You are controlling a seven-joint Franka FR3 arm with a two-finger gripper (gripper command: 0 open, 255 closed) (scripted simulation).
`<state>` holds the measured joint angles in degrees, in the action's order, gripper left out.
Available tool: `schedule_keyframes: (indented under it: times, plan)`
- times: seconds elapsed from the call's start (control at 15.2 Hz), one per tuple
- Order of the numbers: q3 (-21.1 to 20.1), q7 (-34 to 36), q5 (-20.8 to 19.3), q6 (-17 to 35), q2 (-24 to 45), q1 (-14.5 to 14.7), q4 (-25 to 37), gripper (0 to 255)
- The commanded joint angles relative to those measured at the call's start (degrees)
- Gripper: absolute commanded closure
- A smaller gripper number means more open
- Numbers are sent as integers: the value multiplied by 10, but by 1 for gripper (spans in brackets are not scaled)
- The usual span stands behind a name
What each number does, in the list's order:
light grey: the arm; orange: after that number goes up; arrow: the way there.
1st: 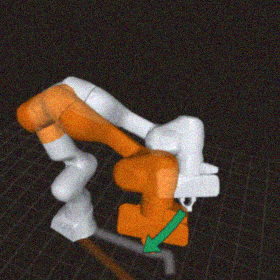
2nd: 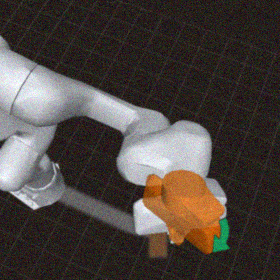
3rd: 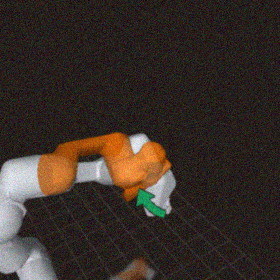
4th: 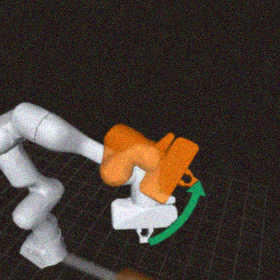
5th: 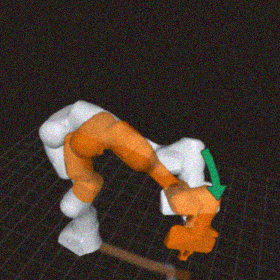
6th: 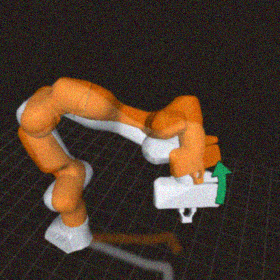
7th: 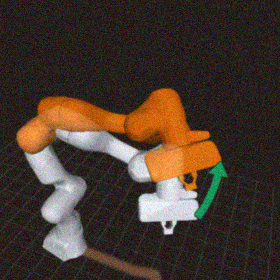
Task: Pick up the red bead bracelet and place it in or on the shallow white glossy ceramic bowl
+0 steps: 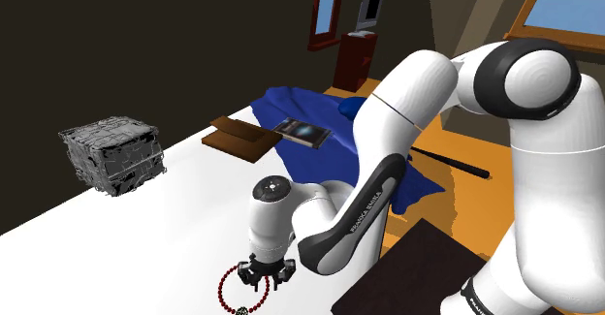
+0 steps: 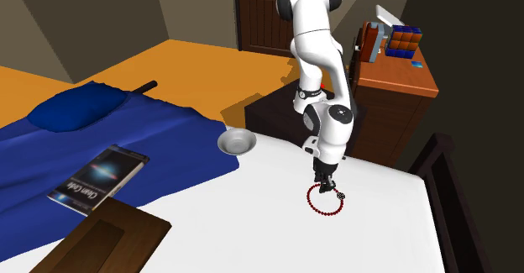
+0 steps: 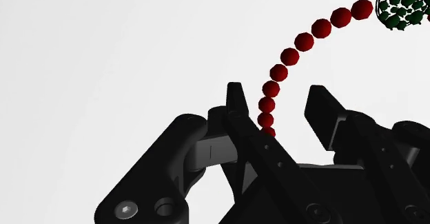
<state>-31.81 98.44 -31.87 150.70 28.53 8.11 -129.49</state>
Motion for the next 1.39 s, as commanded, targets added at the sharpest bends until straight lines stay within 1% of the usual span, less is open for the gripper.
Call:
schedule_keyframes:
  times: [0.0,0.26,0.33,1.32]
  plan:
    - [2,0,0,-1,3,-1,-4,255]
    - [4,0,-2,2,3,-2,-7,255]
    - [3,0,-1,-3,5,1,0,255]
    - [-91,-81,116,-79,-104,-72,-17,255]
